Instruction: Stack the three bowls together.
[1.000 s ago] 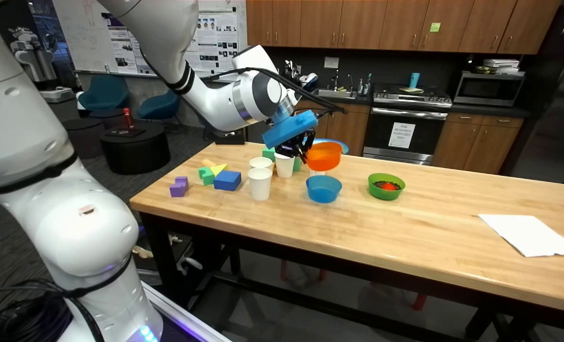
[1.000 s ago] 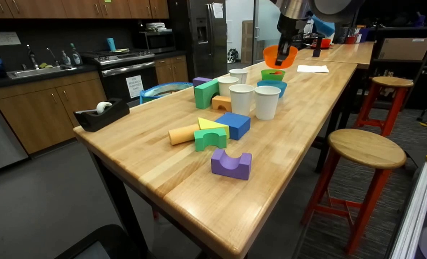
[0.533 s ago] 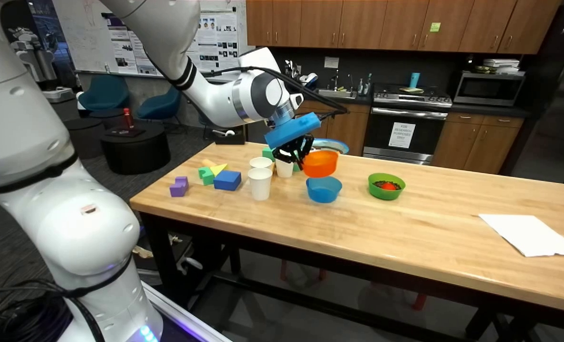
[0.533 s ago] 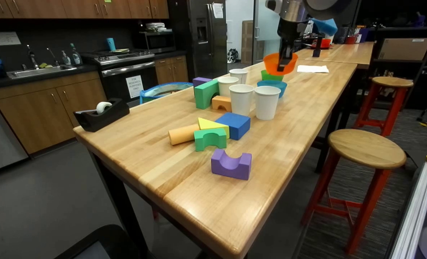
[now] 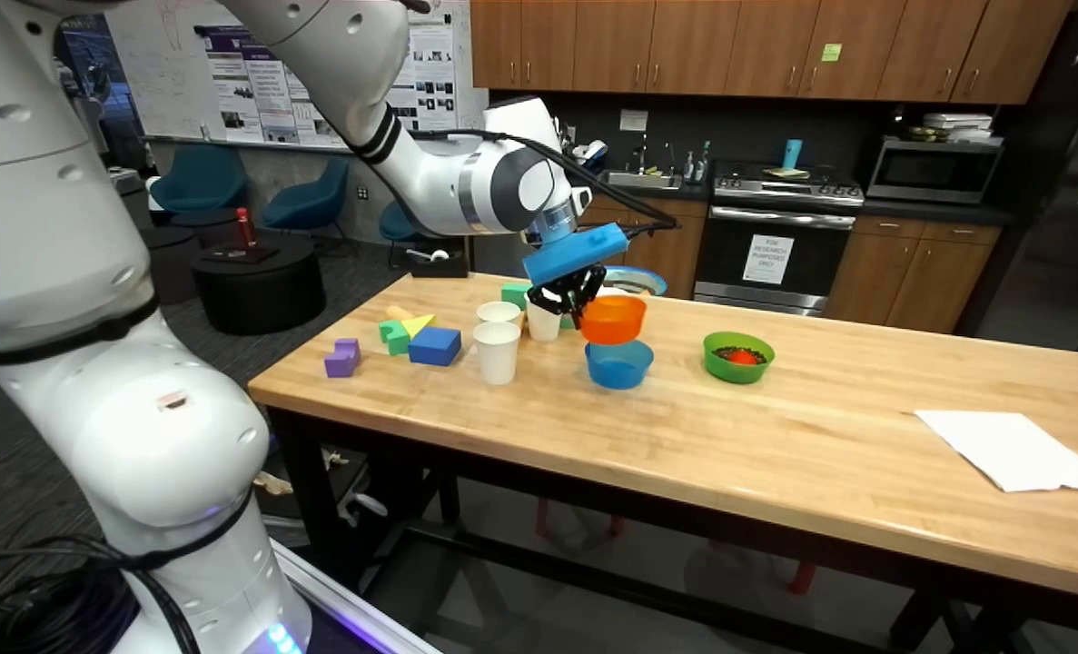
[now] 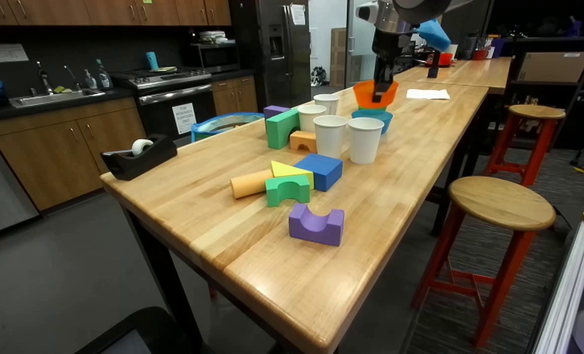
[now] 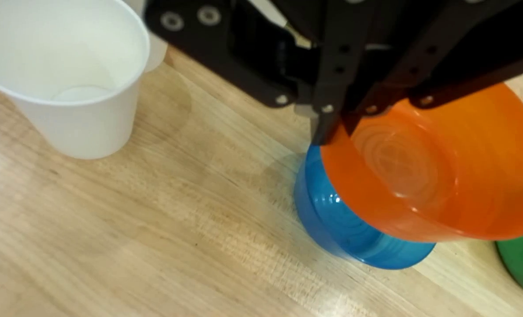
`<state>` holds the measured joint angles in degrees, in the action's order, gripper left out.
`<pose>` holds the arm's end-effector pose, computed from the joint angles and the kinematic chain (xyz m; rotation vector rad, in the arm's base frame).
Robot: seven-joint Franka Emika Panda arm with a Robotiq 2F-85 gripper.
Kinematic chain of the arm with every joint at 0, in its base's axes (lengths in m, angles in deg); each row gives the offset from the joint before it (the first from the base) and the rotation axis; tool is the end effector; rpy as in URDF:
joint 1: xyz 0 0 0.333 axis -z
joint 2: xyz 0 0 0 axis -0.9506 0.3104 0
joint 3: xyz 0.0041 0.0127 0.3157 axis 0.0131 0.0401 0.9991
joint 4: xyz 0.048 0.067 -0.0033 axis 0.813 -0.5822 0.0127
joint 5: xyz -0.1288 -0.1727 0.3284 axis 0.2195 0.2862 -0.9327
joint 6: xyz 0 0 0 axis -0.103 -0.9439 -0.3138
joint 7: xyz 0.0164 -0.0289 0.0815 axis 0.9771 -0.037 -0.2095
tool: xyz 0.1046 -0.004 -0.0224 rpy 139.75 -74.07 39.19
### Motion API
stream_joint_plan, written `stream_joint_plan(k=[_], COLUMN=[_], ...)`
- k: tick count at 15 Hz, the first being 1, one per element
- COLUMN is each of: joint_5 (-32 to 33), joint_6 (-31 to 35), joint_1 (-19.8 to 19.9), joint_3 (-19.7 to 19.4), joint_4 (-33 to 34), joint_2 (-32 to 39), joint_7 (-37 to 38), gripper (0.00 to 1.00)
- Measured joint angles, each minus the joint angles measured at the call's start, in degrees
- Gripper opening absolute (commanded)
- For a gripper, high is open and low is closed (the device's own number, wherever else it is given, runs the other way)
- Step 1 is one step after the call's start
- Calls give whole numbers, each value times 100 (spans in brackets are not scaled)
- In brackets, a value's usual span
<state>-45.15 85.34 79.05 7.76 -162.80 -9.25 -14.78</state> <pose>0.4814 -0.1383 0.3842 2.6383 0.9823 0.2902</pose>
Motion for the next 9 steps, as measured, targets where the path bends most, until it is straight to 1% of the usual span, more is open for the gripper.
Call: stream_joint_plan(k=[4, 9], joint_5=[-582, -1026], joint_6=[-85, -186], joint_1=[0, 34], joint_3=[-16, -21], joint_4=[242, 456], joint_2=[273, 544], joint_7=[-441, -740], gripper=[1, 1])
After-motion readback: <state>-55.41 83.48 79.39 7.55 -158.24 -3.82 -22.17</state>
